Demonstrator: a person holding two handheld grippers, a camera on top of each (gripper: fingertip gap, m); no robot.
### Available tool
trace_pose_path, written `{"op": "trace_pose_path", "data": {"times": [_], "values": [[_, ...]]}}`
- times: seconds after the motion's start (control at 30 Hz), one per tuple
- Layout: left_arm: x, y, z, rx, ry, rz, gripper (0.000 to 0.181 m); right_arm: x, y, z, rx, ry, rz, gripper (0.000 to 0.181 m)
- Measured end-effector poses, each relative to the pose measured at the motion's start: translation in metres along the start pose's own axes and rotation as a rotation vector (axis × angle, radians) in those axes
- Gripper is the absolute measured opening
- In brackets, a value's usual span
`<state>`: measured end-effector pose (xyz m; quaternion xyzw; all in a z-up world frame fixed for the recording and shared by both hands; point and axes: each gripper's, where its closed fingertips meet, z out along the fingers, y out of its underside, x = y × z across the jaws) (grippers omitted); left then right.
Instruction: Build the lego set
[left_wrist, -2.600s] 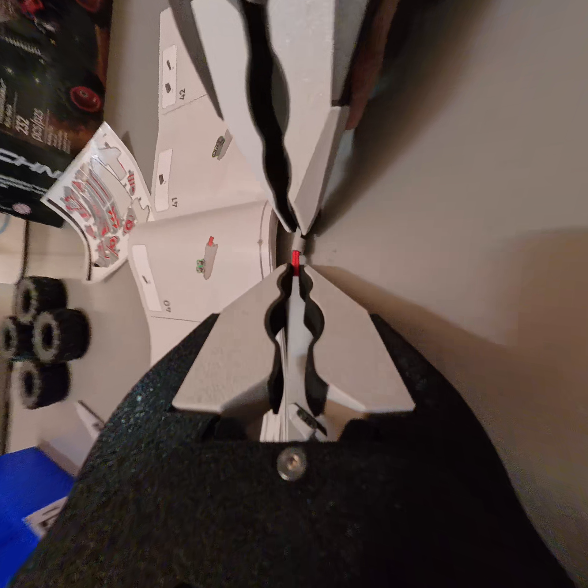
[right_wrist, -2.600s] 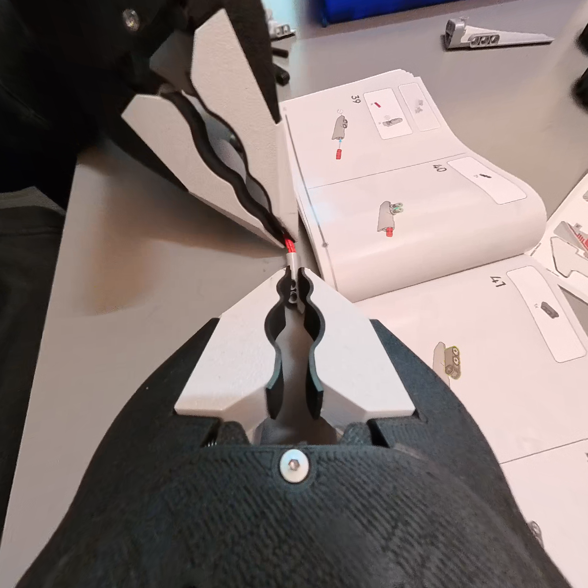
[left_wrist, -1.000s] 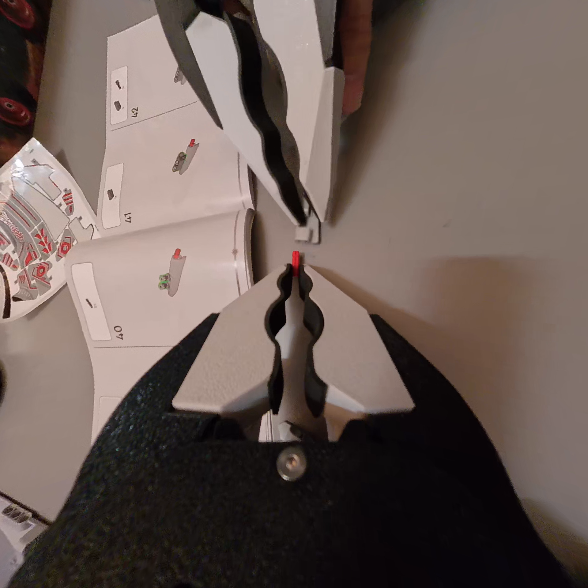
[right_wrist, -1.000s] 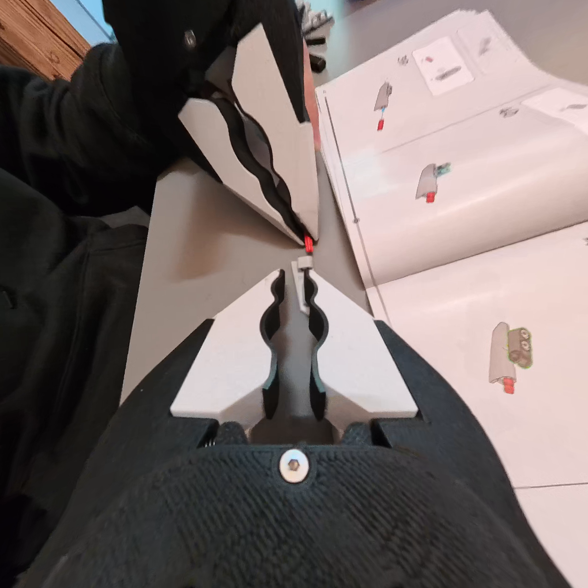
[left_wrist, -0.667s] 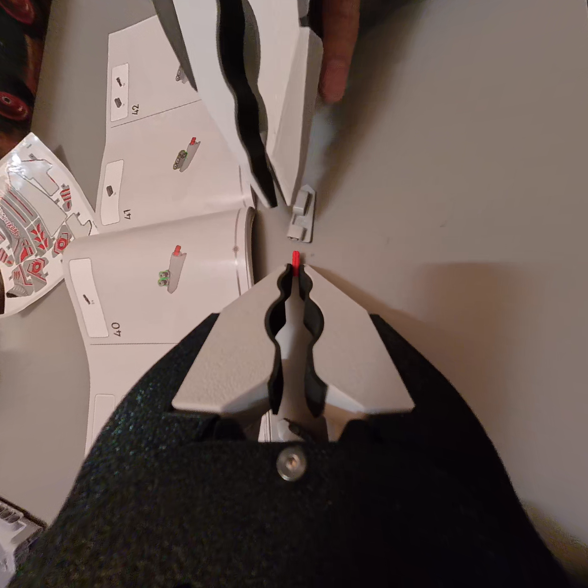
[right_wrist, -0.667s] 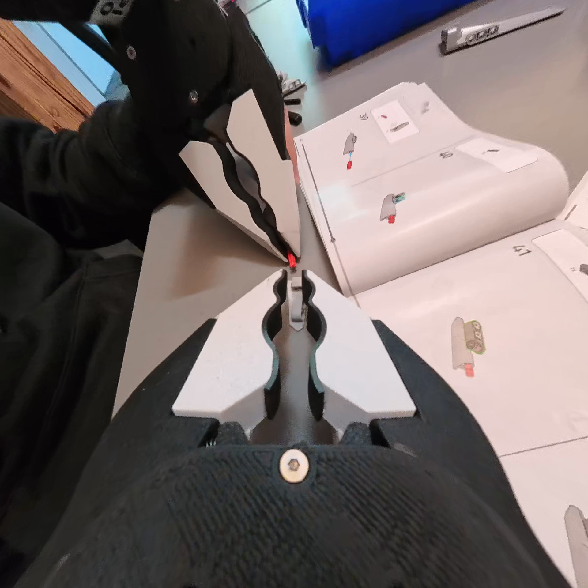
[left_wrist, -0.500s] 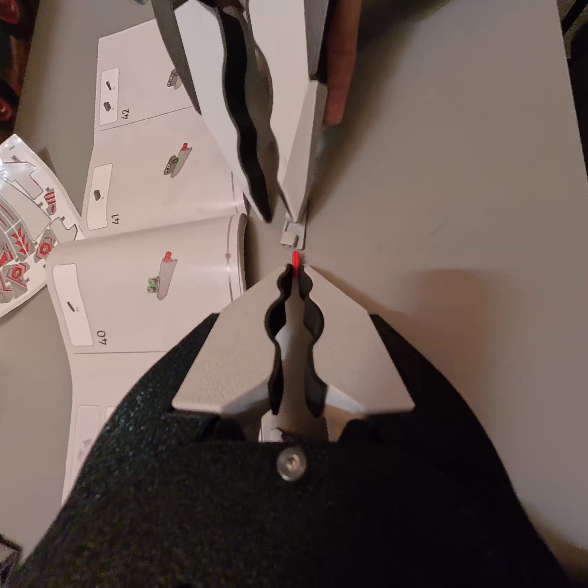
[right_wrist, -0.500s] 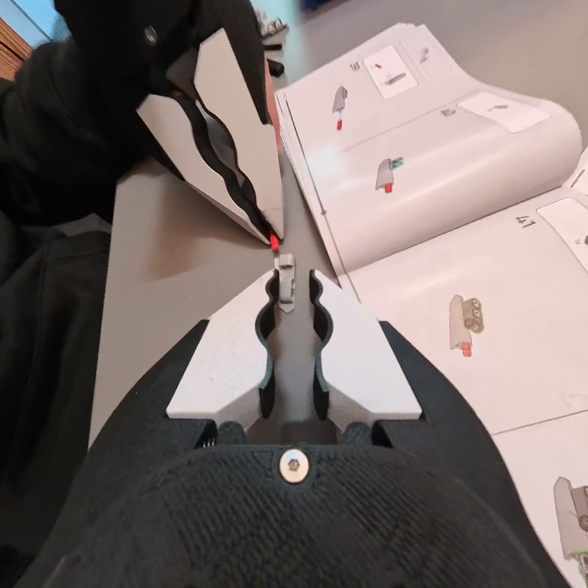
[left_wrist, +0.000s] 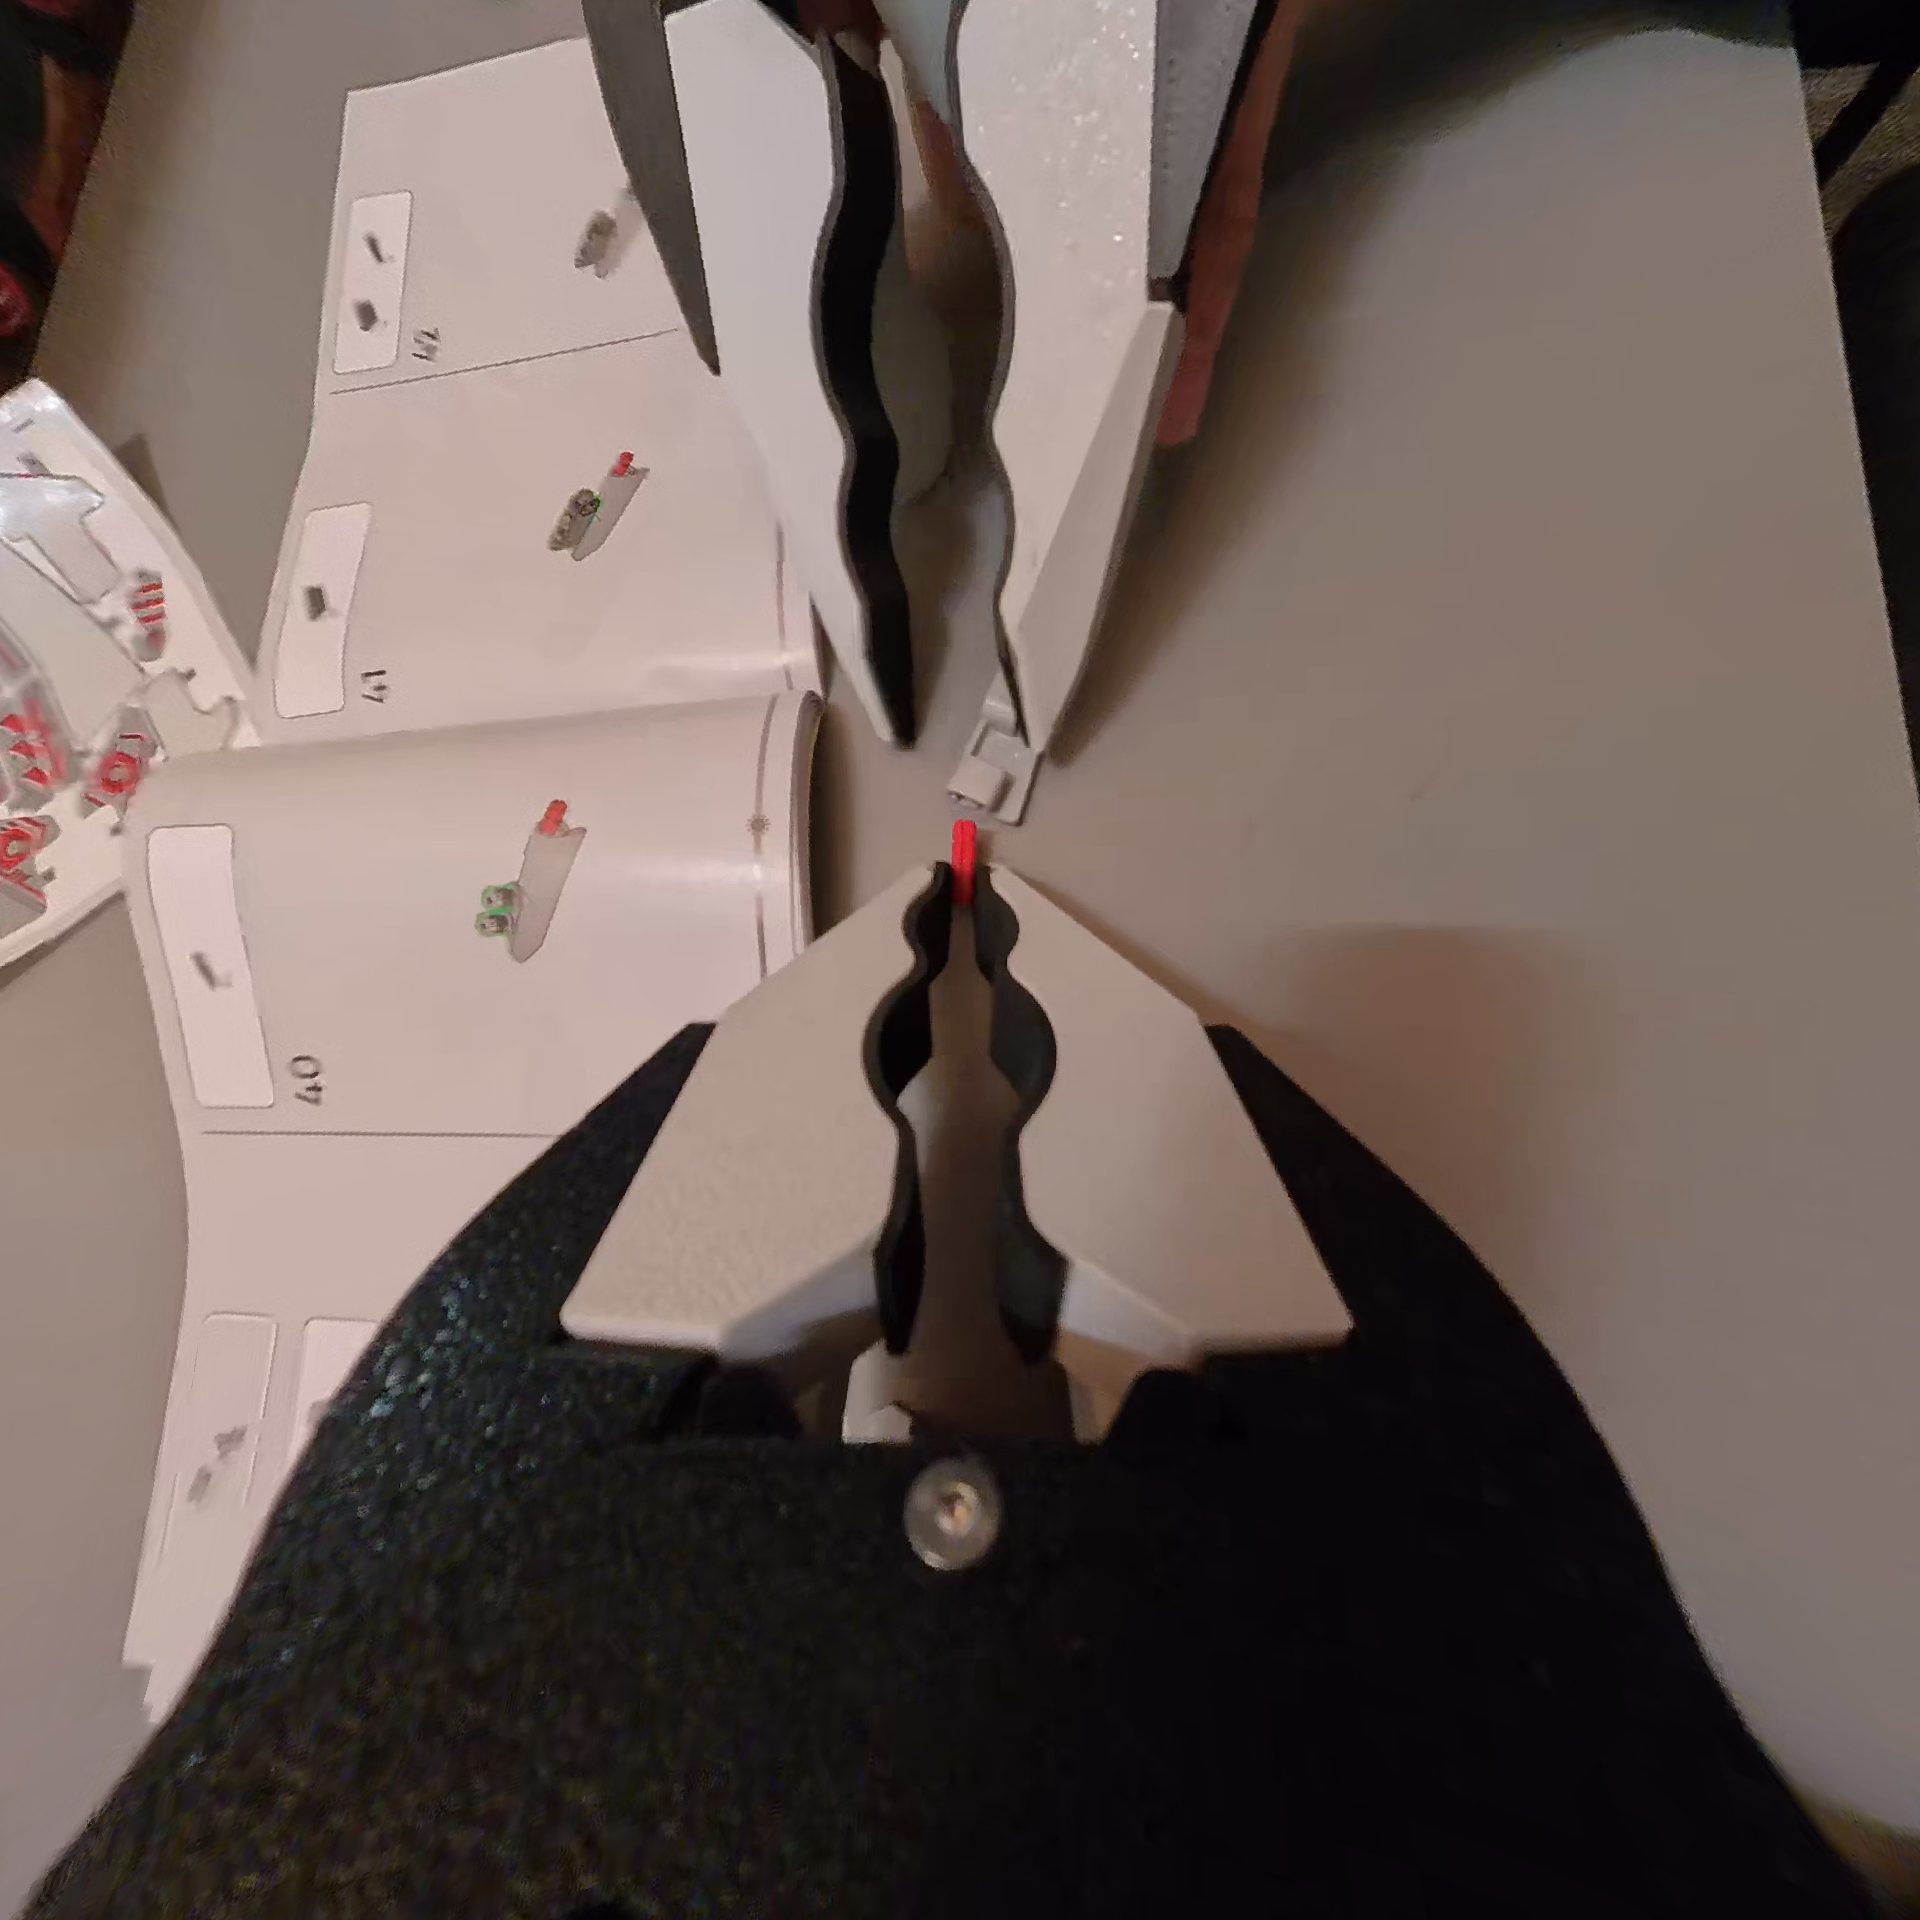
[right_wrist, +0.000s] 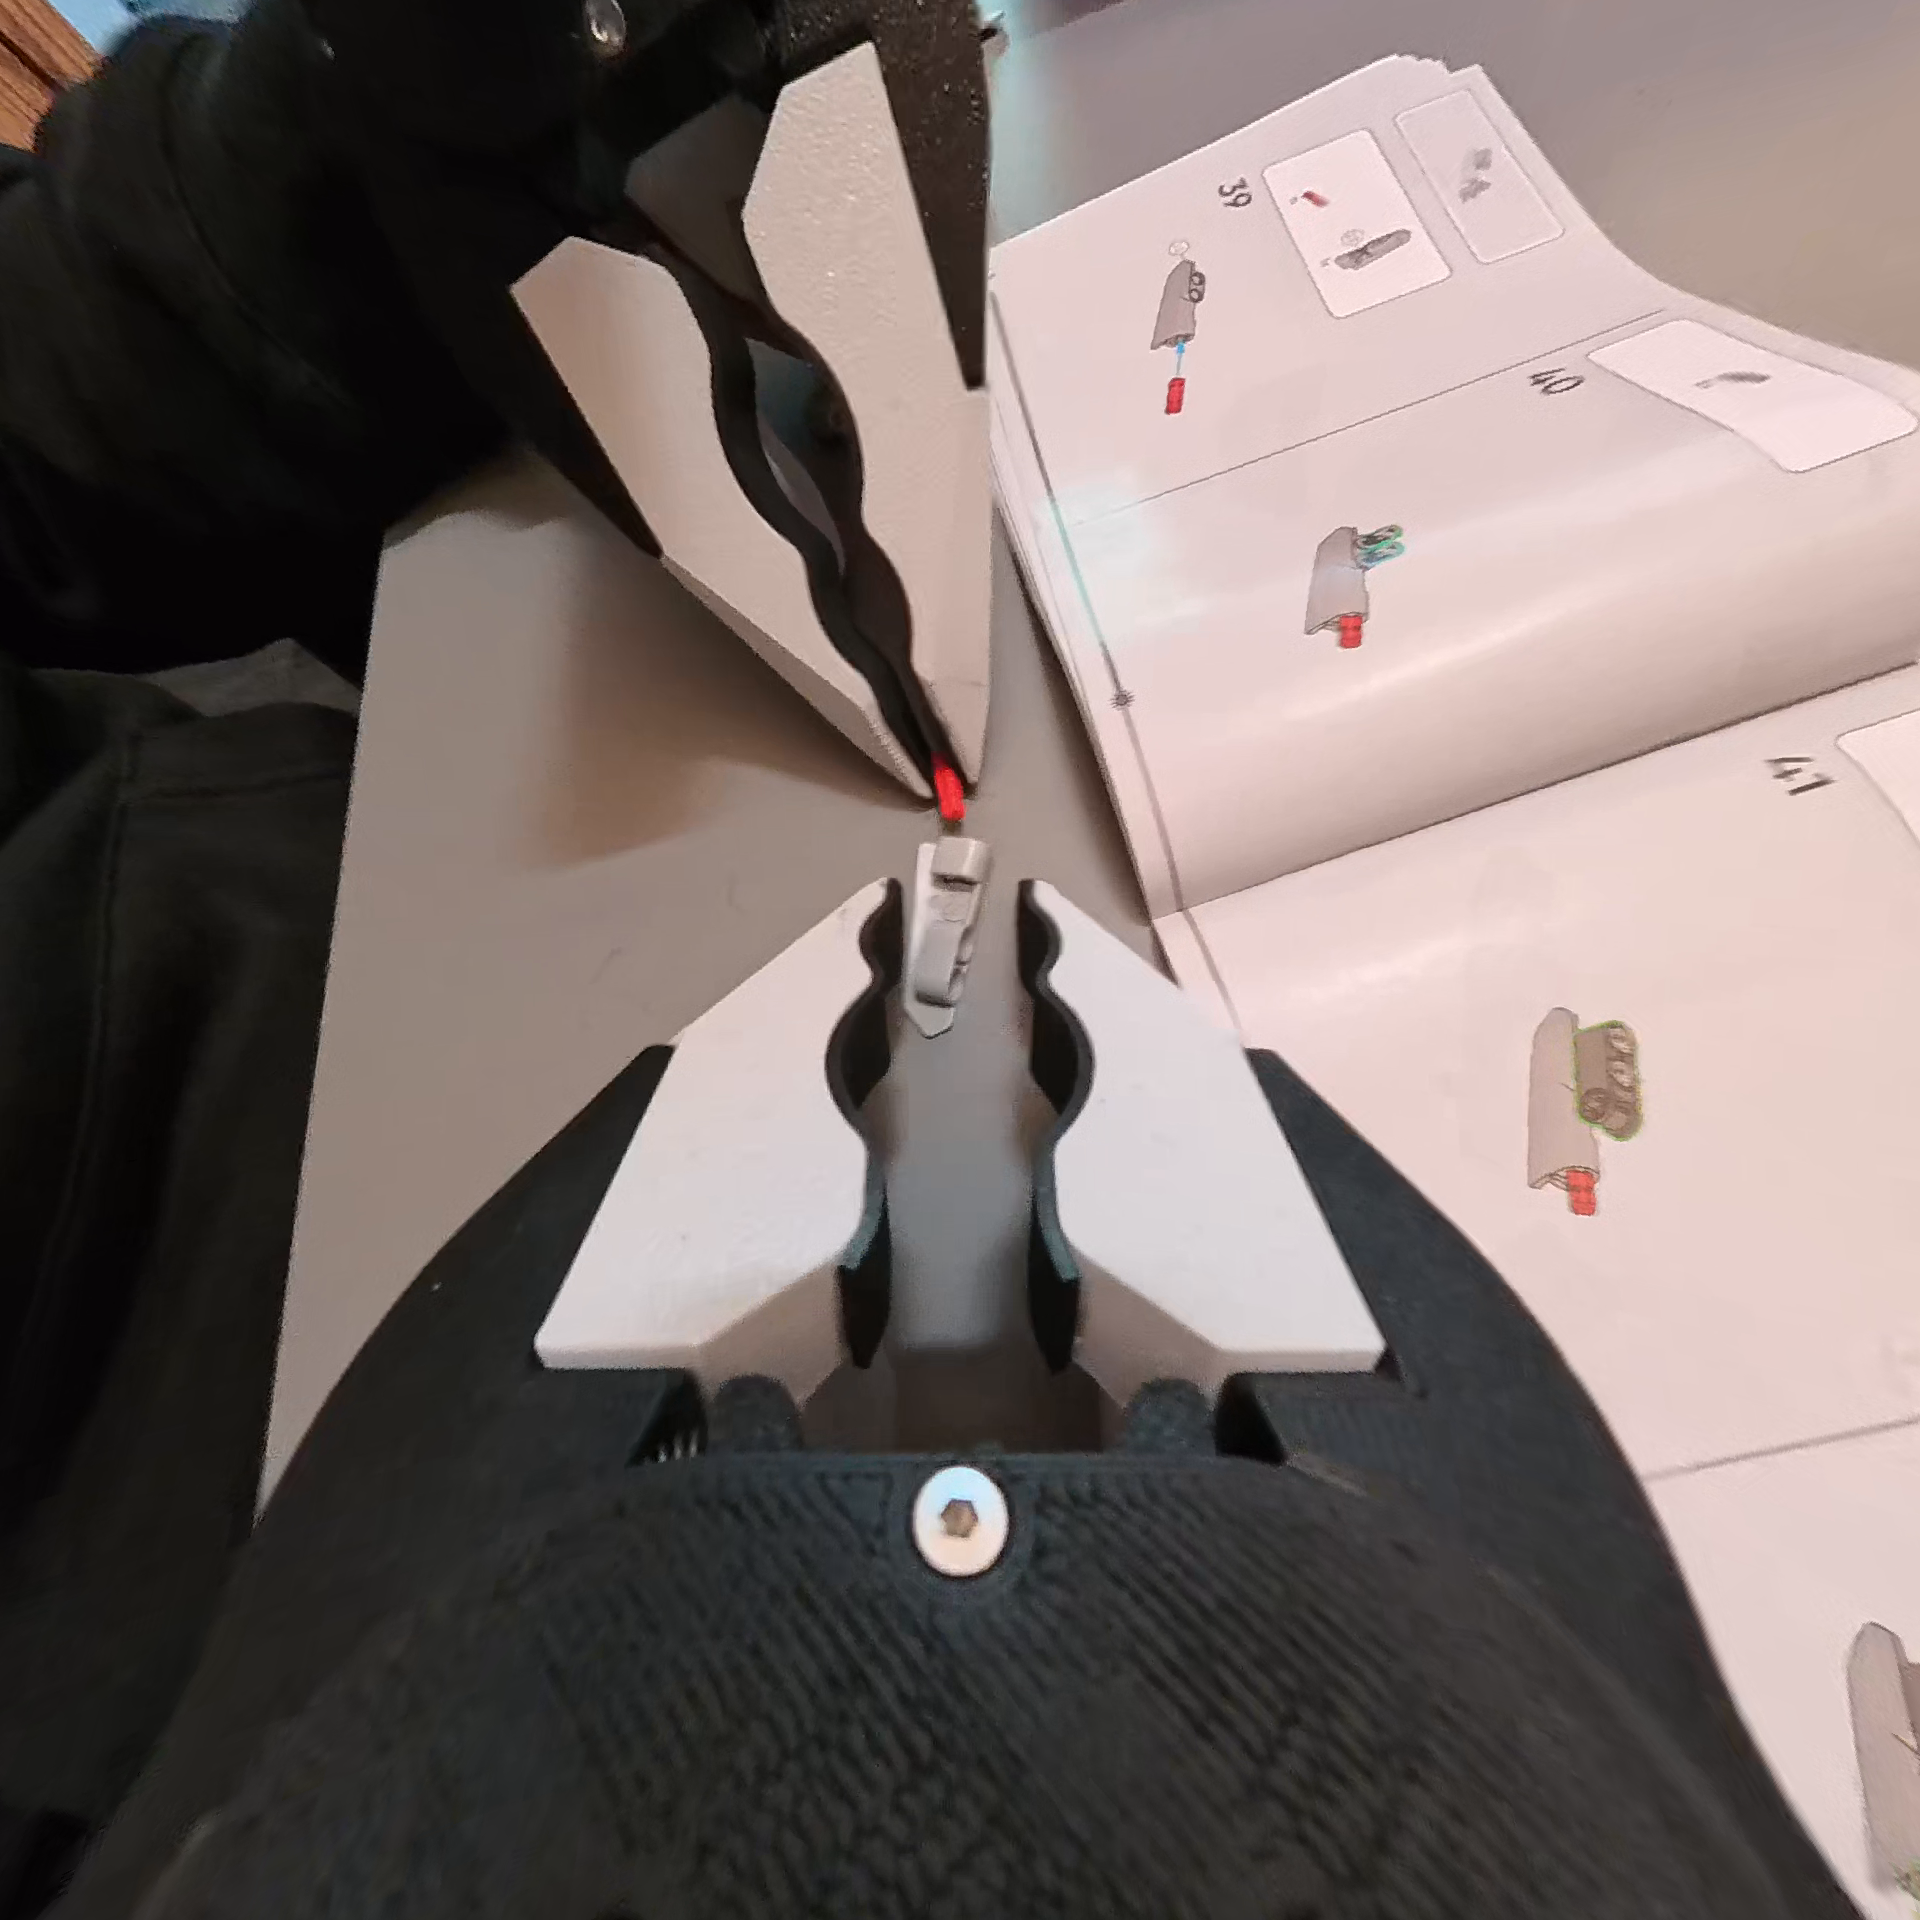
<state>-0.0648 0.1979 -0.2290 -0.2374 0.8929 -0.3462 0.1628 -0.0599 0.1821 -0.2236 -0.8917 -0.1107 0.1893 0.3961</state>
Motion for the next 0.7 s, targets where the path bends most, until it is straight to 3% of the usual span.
{"op": "trace_pose_path", "data": {"times": [0.03, 0.13, 0.2, 0.43, 0.63, 0.7], "values": [[-0.003, -0.003, -0.003, 0.019, -0.019, 0.005, 0.002, 0.006, -0.003, -0.001, 0.016, 0.047, -0.023, 0.023], [-0.01, -0.025, -0.017, 0.148, -0.076, 0.013, 0.002, 0.006, -0.023, -0.009, 0.132, 0.11, -0.128, 0.014], [-0.015, -0.039, -0.028, 0.231, -0.14, 0.071, 0.002, -0.002, -0.033, -0.014, 0.21, 0.072, -0.117, 0.015], [-0.019, -0.055, -0.039, 0.268, -0.267, 0.206, 0.002, -0.01, -0.057, -0.039, 0.46, -0.077, 0.065, 0.014], [-0.016, -0.055, -0.033, 0.235, -0.268, 0.234, 0.002, -0.01, -0.059, -0.043, 0.486, -0.093, 0.078, 0.008], [-0.015, -0.041, -0.025, 0.148, -0.223, 0.193, 0.001, -0.006, -0.048, -0.038, 0.408, -0.054, 0.078, 0.008]]}}
